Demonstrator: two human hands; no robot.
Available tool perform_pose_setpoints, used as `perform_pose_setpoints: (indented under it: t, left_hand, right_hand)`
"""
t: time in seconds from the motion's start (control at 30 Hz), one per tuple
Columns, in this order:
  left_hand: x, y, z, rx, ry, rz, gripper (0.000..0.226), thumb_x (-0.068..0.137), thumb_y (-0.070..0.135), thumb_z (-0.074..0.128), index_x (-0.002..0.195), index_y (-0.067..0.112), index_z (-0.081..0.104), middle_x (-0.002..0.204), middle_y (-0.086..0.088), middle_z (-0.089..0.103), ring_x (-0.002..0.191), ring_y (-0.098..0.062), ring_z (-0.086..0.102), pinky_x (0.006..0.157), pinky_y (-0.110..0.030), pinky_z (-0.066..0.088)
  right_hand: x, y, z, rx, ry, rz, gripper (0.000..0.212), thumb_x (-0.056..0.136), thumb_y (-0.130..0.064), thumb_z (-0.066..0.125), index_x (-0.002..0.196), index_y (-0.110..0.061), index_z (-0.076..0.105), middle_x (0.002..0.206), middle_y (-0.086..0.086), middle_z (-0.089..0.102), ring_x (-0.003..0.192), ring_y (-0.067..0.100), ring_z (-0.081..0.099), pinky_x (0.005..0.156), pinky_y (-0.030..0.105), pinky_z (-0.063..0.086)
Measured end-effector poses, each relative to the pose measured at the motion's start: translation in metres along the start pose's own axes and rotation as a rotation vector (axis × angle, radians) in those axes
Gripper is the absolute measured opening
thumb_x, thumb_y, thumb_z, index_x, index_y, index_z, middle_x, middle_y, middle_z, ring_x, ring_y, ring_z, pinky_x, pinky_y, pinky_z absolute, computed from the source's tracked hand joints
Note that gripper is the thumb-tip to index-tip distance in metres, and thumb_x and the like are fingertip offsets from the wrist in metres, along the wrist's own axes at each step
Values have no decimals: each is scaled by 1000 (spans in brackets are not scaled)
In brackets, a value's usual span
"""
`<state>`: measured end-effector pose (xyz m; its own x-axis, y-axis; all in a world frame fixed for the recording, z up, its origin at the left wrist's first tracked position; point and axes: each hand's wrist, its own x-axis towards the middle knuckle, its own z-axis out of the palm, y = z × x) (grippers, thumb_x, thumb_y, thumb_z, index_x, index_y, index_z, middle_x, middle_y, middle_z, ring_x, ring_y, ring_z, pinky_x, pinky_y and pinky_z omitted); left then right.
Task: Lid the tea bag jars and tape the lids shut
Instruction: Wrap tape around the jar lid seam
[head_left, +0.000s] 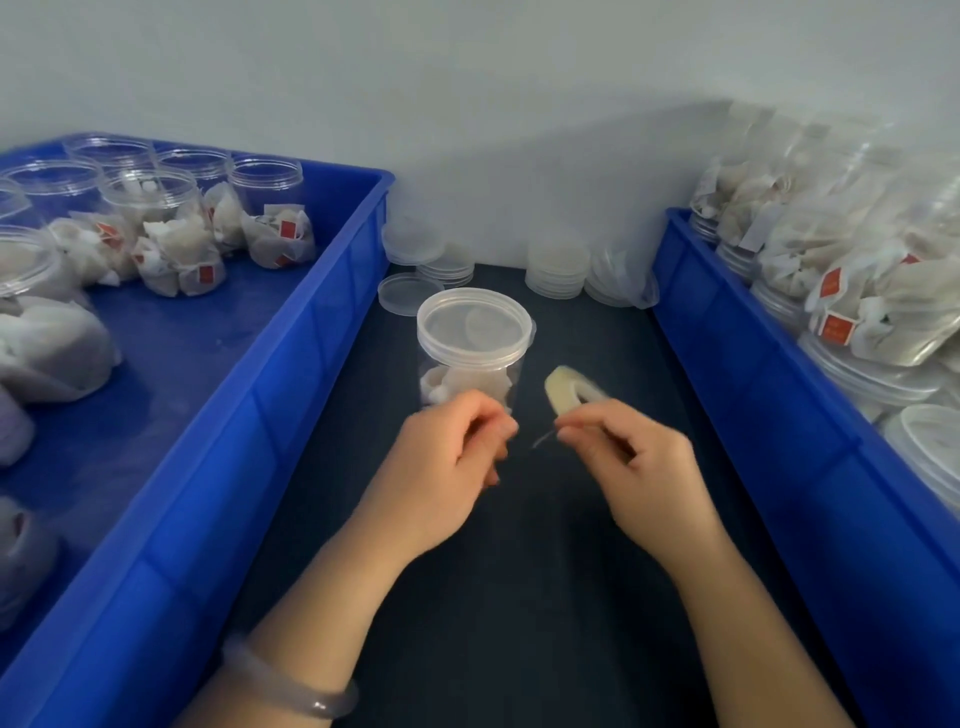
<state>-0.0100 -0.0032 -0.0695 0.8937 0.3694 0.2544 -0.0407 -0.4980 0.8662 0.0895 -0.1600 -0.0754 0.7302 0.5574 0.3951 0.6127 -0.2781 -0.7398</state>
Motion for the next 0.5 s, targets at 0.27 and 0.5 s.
perform_pose_setpoints:
  t: [0.27, 0.5]
  left_hand:
    - [23, -1, -7, 162, 386, 306, 82, 55, 65, 74, 123, 26, 48, 146, -10, 24, 137, -20, 22, 106, -4, 16]
    - [38, -21, 13, 69, 422, 277, 87, 48, 54, 80, 115, 9, 48, 134, -7, 34, 132, -23, 34, 101, -3, 25]
  right_hand:
    - [47, -26, -14, -165, -121, -42, 7, 90, -29, 60, 85, -29, 64, 86, -14, 59, 84, -9, 50, 67, 5, 36]
    - [55, -16, 8, -72, -132, 7, 21, 87, -27, 67, 69, -38, 62, 60, -31, 56, 62, -10, 51, 55, 4, 37]
